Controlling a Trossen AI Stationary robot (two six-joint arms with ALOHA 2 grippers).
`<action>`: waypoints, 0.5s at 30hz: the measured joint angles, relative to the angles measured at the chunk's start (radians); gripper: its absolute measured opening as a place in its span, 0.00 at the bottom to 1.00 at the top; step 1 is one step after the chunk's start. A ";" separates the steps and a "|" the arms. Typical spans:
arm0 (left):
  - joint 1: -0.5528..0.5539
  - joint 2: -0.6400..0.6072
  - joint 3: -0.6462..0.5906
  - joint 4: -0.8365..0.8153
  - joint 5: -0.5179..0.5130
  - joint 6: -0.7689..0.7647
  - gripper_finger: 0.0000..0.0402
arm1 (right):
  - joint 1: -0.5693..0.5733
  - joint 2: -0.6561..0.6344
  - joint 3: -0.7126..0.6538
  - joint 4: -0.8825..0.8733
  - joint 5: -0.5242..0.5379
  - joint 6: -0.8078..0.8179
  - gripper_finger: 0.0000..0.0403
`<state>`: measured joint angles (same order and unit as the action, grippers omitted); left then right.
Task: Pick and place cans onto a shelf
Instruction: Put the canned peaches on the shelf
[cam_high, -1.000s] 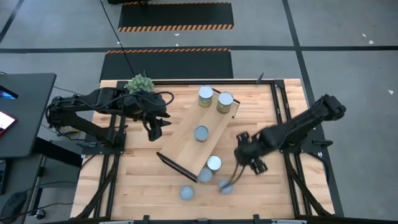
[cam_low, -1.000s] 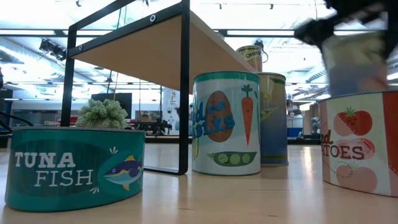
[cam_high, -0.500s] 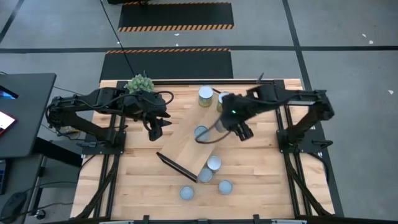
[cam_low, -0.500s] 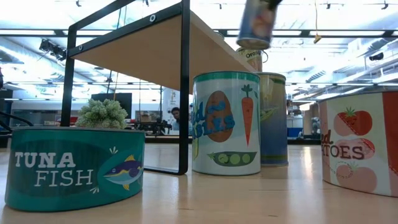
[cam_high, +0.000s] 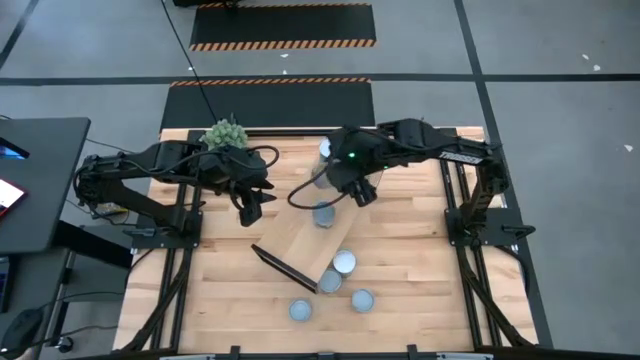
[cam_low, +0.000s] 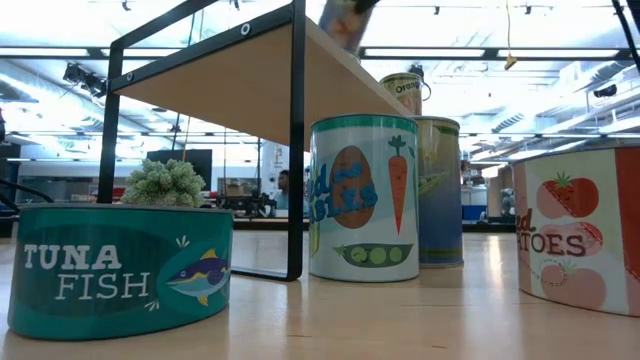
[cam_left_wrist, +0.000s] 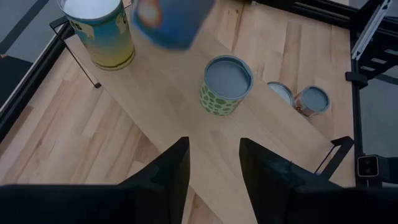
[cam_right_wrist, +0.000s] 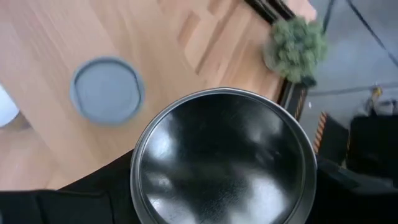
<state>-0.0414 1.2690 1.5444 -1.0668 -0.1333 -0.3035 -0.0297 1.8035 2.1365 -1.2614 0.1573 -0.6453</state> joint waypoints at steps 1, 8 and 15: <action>0.000 0.000 0.000 0.000 0.000 0.000 0.36 | -0.005 0.015 0.000 0.003 -0.009 -0.005 0.76; 0.000 0.000 0.000 -0.020 0.000 -0.003 0.36 | -0.031 0.126 -0.003 0.023 -0.022 -0.018 0.76; -0.002 0.000 0.000 -0.032 0.000 -0.006 0.36 | -0.055 0.161 -0.003 0.026 -0.027 -0.020 0.78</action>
<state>-0.0433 1.2694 1.5444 -1.0985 -0.1333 -0.3096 -0.0845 1.9650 2.1330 -1.2358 0.1298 -0.6651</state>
